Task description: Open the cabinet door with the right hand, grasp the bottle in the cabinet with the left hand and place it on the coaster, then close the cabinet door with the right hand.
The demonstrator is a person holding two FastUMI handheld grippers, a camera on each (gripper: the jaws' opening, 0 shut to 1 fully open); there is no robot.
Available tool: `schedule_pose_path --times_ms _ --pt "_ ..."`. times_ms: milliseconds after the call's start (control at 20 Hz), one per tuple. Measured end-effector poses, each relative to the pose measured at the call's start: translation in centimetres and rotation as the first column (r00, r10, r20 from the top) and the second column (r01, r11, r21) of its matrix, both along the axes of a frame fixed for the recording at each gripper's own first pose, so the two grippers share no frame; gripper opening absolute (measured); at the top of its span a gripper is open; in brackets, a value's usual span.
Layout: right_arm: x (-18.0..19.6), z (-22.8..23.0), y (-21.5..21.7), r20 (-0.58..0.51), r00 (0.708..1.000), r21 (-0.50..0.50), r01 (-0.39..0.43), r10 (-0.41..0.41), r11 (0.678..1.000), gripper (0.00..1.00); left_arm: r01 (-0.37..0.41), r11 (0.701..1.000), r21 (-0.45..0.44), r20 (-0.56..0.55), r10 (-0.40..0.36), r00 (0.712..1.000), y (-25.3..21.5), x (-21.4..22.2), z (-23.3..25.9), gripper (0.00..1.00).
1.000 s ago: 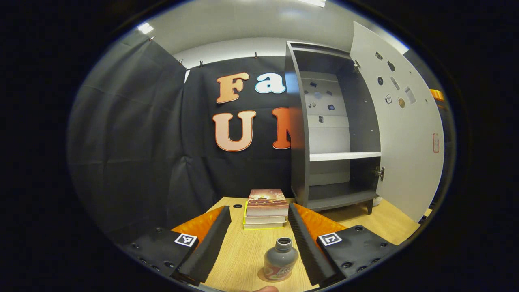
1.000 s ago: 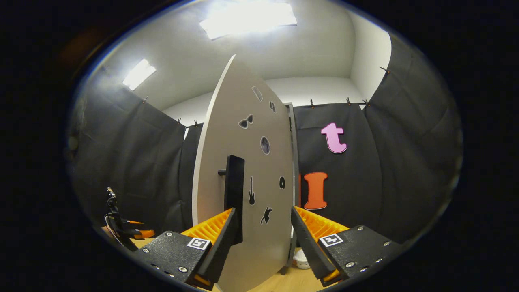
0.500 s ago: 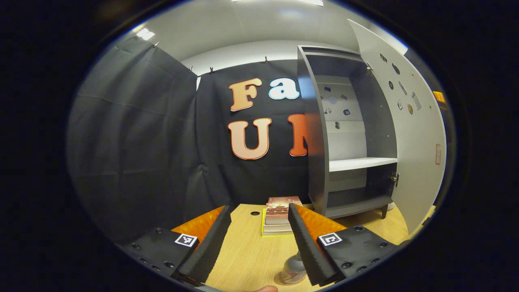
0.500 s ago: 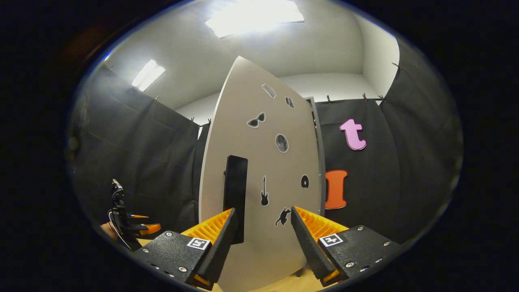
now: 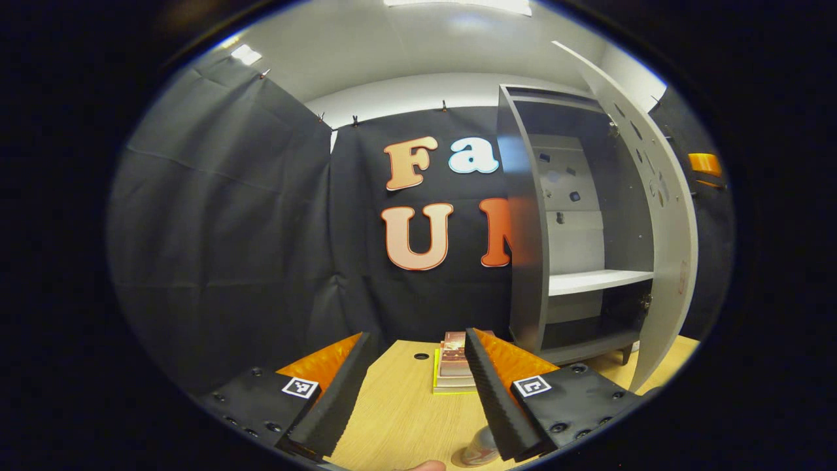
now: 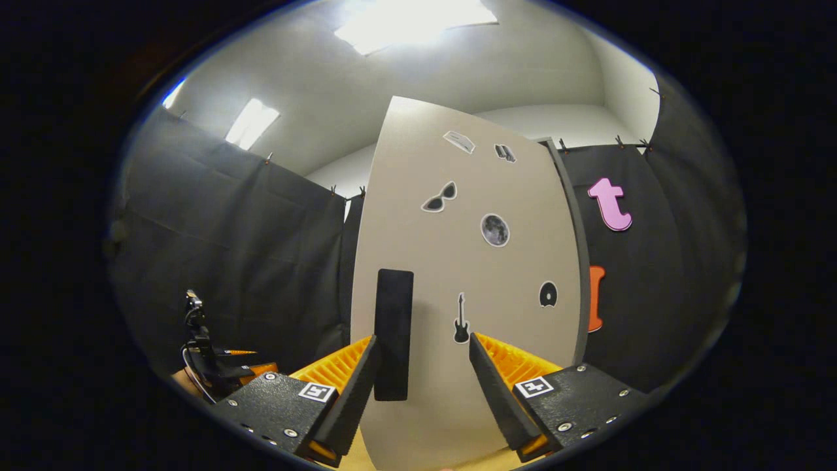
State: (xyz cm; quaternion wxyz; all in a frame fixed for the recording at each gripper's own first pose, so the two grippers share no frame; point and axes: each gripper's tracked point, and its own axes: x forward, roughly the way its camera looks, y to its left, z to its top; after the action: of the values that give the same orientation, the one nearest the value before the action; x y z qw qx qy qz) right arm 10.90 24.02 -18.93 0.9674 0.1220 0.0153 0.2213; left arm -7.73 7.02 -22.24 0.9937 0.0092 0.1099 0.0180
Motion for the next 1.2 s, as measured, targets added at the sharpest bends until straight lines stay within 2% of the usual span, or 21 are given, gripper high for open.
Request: schedule_pose_path --times_ms 50,150,200,250,400,500,600,650,700,800,850,900,950,1200 --pt "0.3 0.1 0.2 0.006 1.000 -0.008 -0.002 0.002 1.000 0.85 0.005 1.000 0.001 0.005 -0.005 1.000 -0.2 0.1 0.0 0.89" --pt "0.5 0.3 0.8 0.005 1.000 -0.018 -0.013 0.013 1.000 0.85 0.016 1.000 0.002 0.016 -0.016 1.000 -0.5 0.2 0.4 0.93" --pt "0.6 0.3 1.0 0.001 1.000 -0.026 -0.012 0.012 1.000 0.78 0.018 1.000 0.002 0.024 -0.018 1.000 -0.5 0.3 0.7 0.93" --pt "0.7 0.3 1.1 0.001 1.000 -0.037 -0.007 0.007 0.999 0.86 0.021 1.000 0.001 0.035 -0.021 0.999 -0.6 0.4 1.0 0.93" --pt "1.3 -0.5 1.1 -0.026 1.000 -0.066 0.015 -0.017 0.998 0.87 0.021 1.000 -0.006 0.054 -0.021 0.998 -0.8 1.0 1.4 0.89" --pt "1.6 -1.1 1.8 -0.065 0.998 -0.067 0.000 -0.004 0.998 0.87 0.034 0.995 -0.089 0.041 -0.031 0.999 -1.1 1.4 1.4 0.90" --pt "3.1 -2.0 2.3 -0.096 0.995 -0.075 0.000 -0.007 0.997 0.87 0.010 0.988 -0.151 0.036 -0.004 0.999 0.1 1.8 1.7 0.96" --pt "3.9 -2.3 2.3 -0.105 0.994 -0.082 0.013 -0.022 0.997 0.87 -0.008 0.989 -0.148 0.035 0.014 0.999 1.0 2.1 1.9 0.93" --pt "4.1 -2.6 2.3 -0.119 0.993 -0.075 0.010 -0.019 0.997 0.87 -0.016 0.990 -0.141 0.036 0.022 0.999 1.4 2.2 2.0 0.96" --pt "4.6 -2.9 1.8 -0.131 0.991 -0.070 0.029 -0.038 0.997 0.87 -0.020 0.990 -0.140 0.046 0.026 0.999 1.8 2.2 2.7 0.94" --pt "4.7 -3.1 1.6 -0.136 0.990 -0.070 0.036 -0.045 0.997 0.83 -0.018 0.989 -0.145 0.048 0.026 0.999 1.8 2.4 2.9 0.94" --pt "5.0 -3.4 1.5 -0.148 0.988 -0.065 0.040 -0.049 0.997 0.87 -0.015 0.988 -0.151 0.046 0.022 0.999 1.9 2.6 3.1 0.94" --pt "5.2 -3.6 1.6 -0.160 0.986 -0.059 0.038 -0.047 0.998 0.87 -0.013 0.988 -0.154 0.047 0.020 0.999 1.9 2.9 3.5 0.89" --pt "5.9 -3.8 2.1 -0.200 0.979 -0.058 0.034 -0.045 0.998 0.87 -0.003 0.984 -0.177 0.080 0.017 0.997 1.9 5.1 6.2 0.94"
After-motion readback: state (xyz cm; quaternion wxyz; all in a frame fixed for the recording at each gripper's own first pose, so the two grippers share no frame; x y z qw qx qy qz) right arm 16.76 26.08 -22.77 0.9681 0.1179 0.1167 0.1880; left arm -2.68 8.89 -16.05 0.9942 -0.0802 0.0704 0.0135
